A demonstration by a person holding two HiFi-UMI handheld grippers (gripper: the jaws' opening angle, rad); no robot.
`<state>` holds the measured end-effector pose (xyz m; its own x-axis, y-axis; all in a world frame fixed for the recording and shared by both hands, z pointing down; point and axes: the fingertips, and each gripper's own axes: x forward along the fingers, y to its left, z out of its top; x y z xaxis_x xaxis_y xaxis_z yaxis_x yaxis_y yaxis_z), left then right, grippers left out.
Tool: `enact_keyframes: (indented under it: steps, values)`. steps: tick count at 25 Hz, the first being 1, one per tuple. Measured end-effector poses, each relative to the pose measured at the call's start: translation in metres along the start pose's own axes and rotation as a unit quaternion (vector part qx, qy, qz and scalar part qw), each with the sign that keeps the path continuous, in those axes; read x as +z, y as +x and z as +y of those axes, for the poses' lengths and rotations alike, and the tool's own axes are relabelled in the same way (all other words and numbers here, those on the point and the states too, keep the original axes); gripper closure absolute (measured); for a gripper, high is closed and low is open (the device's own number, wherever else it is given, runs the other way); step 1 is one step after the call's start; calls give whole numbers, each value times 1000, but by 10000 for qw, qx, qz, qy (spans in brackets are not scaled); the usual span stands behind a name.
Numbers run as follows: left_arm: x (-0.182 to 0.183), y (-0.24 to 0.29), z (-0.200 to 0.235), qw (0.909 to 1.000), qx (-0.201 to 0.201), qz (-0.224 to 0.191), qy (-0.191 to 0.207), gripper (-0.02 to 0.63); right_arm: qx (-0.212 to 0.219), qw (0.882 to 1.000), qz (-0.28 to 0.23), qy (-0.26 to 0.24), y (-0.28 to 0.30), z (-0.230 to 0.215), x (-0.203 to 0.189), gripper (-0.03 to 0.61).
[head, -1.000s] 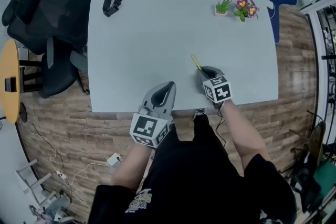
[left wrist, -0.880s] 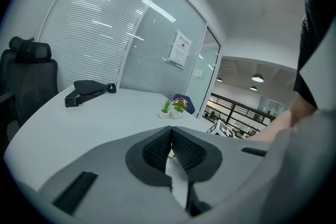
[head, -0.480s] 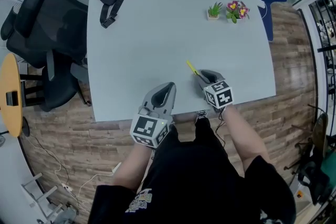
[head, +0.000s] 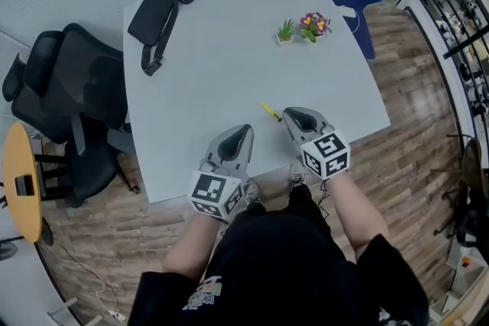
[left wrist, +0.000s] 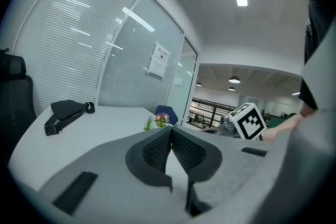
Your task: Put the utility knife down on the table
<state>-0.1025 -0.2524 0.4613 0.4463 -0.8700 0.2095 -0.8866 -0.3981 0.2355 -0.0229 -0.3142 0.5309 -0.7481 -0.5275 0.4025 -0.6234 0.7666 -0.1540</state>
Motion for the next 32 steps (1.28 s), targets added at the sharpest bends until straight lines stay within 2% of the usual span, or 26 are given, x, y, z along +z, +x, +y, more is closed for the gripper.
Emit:
enact_keyframes:
  steps: [2,7,12,16,23,32]
  values:
    - [9,-6,-5,9998,-143,-67,129,608,-106,9993,-356,-62,-20,9,21,574]
    - [29,-18,-15,9974,-549,-270,392,609,-464,9934,-972,-383,-73,32,61,575]
    - [40,-31,-29,9945,-824,-403,506,609,-756,9868,-1278,-641,-118,60,84,575]
    - [40,-45,-46,9935,-904,-446,534,607,-766,9849,-1402,-662,-141,78,90,575]
    - [29,-72,-81,9949,-776,-503,403,609,-548,9843,-1588,-541,-168,94,91,575]
    - [1,-119,-154,9978,-177,-543,350,609,-15,9878,-1547,-176,-225,108,45,575]
